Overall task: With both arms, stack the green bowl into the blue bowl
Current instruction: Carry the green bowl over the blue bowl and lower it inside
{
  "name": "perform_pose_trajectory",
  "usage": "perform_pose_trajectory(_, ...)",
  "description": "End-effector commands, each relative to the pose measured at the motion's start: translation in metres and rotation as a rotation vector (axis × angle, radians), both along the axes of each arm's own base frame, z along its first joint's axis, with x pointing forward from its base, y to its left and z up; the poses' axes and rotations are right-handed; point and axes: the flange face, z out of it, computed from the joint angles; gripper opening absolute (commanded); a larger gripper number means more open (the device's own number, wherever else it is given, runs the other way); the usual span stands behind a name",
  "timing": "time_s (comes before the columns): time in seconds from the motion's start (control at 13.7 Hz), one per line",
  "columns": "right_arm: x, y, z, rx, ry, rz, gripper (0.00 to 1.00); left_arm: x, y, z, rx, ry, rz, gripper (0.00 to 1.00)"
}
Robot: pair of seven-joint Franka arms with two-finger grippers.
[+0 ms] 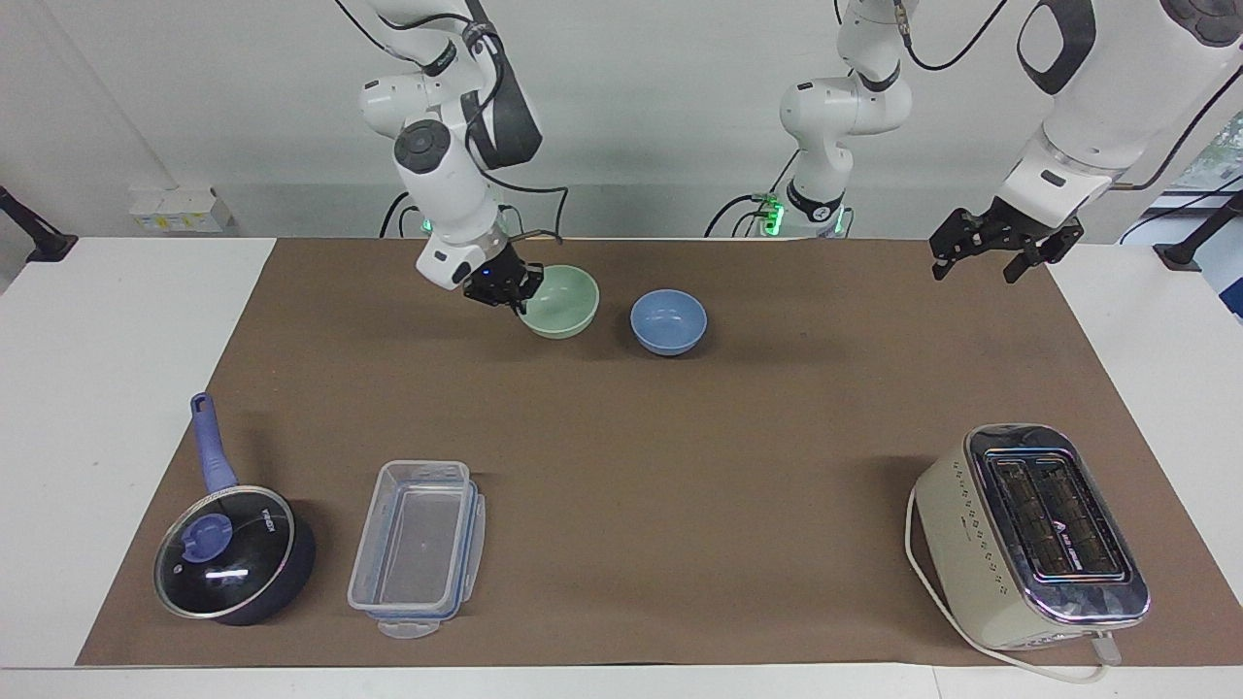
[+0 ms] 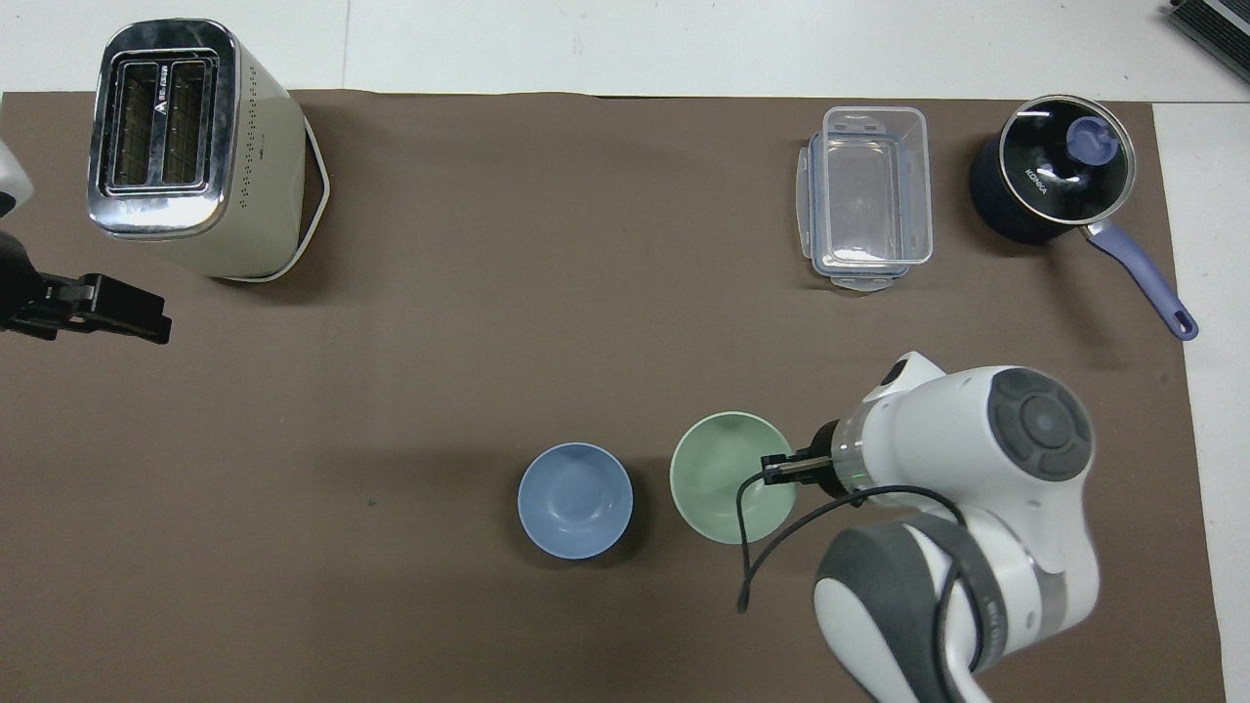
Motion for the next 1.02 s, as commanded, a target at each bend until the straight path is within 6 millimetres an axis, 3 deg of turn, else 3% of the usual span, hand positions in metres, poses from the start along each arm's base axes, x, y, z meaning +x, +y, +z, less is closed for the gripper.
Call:
perform_pose_trajectory(0.0,-0.009,0.036,0.005,0.02,-0.03,-0.029,0.0,0.001,0.001,0.006,-0.008,-0.007,0.011,1.0)
perform_pose_trajectory(0.15,-0.02,0.069,-0.001,0.025,-0.047,-0.031,0.0,0.001,0.002,0.006,-0.008,-0.007,0.013,1.0)
perform_pose_trajectory(0.36,-0.03,0.1,-0.014,0.022,-0.057,-0.039,0.0,0.001,0.002,0.006,-0.008,-0.007,0.013,1.0)
perform_pose_trajectory(0.58,-0.02,0.11,-0.02,0.025,-0.059,-0.038,0.0,0.001,0.001,0.006,-0.008,-0.007,0.011,1.0)
perform_pose_trajectory(0.73,-0.026,0.13,-0.026,0.02,-0.046,-0.031,0.0,0.001,0.002,0.006,-0.008,-0.007,0.013,1.0)
perform_pose_trajectory(0.95,-0.028,0.134,-0.034,0.007,-0.039,-0.033,0.0,0.001,0.002,0.006,-0.008,-0.007,0.013,1.0)
